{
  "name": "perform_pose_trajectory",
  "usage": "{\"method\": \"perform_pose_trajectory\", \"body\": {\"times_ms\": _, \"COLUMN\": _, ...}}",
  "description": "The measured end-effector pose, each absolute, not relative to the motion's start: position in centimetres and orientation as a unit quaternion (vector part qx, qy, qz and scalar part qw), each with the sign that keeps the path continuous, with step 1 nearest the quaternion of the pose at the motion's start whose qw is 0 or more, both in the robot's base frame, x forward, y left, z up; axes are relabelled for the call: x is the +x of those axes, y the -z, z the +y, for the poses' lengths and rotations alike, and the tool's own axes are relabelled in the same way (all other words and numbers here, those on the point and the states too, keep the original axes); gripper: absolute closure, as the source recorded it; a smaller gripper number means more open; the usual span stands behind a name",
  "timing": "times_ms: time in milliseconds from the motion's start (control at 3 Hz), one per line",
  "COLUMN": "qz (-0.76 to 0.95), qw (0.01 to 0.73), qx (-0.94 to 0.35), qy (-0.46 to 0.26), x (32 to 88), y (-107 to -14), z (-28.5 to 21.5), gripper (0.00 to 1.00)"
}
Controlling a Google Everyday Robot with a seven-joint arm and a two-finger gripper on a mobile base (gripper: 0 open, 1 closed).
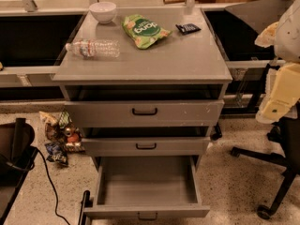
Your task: Place water bottle into bottom drawer
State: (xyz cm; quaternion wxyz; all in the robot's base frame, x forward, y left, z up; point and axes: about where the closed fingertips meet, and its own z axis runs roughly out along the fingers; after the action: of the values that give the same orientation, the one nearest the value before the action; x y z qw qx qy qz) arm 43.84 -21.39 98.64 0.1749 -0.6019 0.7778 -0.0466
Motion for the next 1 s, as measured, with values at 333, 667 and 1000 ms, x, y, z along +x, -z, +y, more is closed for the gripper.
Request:
{"method": "perform_pose_trajectory", "body": {"times_ms": 333, "qz": 0.778, "qw": 0.175, "qx": -0.602, "qy": 0.046, "x": 43.9, "y": -98.6, "z": -21.4, "gripper": 0.0}}
{"method": "perform_pose_trajectory", "body": {"times_ms": 667, "qz": 0.749, "qw": 0.213, "qx": -0.627, "qy": 0.03, "x": 47.9, "y": -98.6, "z": -18.5, "gripper": 0.0}}
{"method": "perform_pose_trajectory", "body": {"times_ms": 1000, "qz": 0.709, "qw": 0.274, "qx": -0.65, "qy": -0.006, "x": 54.2, "y": -98.6, "z": -13.6, "gripper": 0.0}}
